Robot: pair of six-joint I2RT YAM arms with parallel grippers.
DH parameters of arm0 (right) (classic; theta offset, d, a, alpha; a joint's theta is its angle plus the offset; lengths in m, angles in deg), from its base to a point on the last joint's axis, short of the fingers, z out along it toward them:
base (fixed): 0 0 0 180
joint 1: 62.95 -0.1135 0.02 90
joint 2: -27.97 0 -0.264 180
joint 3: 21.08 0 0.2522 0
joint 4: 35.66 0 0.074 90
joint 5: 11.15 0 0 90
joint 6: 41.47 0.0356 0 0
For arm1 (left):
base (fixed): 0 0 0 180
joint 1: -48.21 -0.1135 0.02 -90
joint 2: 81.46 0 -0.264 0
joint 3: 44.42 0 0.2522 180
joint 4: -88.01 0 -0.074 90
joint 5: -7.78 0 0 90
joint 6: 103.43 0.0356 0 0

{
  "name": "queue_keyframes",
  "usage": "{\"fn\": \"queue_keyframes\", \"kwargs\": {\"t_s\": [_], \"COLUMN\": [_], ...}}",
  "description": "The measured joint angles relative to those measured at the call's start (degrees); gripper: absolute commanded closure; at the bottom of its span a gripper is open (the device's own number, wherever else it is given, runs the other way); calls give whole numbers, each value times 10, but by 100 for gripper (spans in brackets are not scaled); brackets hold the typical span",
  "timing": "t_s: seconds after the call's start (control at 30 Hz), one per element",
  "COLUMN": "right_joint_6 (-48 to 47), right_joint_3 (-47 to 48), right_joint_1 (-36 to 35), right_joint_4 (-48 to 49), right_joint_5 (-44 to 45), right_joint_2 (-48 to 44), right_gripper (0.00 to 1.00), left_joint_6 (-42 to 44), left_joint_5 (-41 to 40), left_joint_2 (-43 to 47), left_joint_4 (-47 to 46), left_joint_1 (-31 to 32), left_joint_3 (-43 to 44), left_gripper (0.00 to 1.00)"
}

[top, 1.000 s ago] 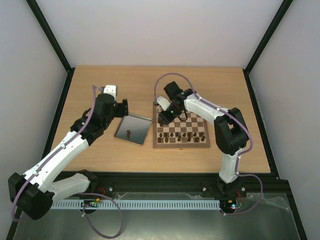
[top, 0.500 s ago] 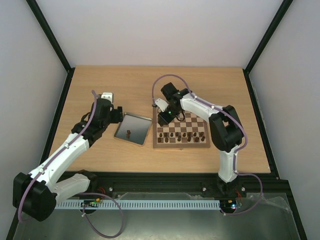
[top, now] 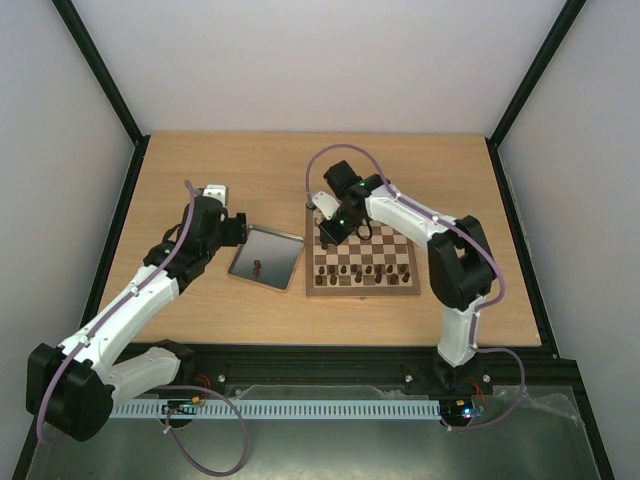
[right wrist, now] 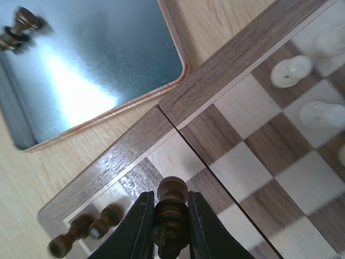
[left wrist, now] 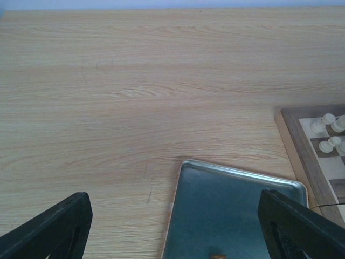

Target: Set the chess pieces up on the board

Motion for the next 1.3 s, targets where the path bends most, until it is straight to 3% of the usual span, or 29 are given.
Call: {"fn": "queue_keyframes", "kwargs": {"t_s": [0.4,0.67,1.07,1.3], "right_joint_6": [-12,-41,-50,-53], "right_joint_3": [-63,-141,-155,-155], "right_joint_1": [4,5,15,112], "right_joint_4": [-25,-41,-41,-49], "right_joint_5": [14,25,49,43], "right_joint_2": [-189,-214,-242,-284], "right_gripper": [95,95,95,95], "left_joint_6": [19,25,25,25], "left_joint_5": [33,46,45,45], "left_joint_2": [-4,-5,-17,-20], "left_joint_4": [-7,-9,-9,-9], "left_joint_1": [0,0,0,0], "left_joint_3": [-1,-1,-1,-1], "left_gripper": [10,9,9,9]}}
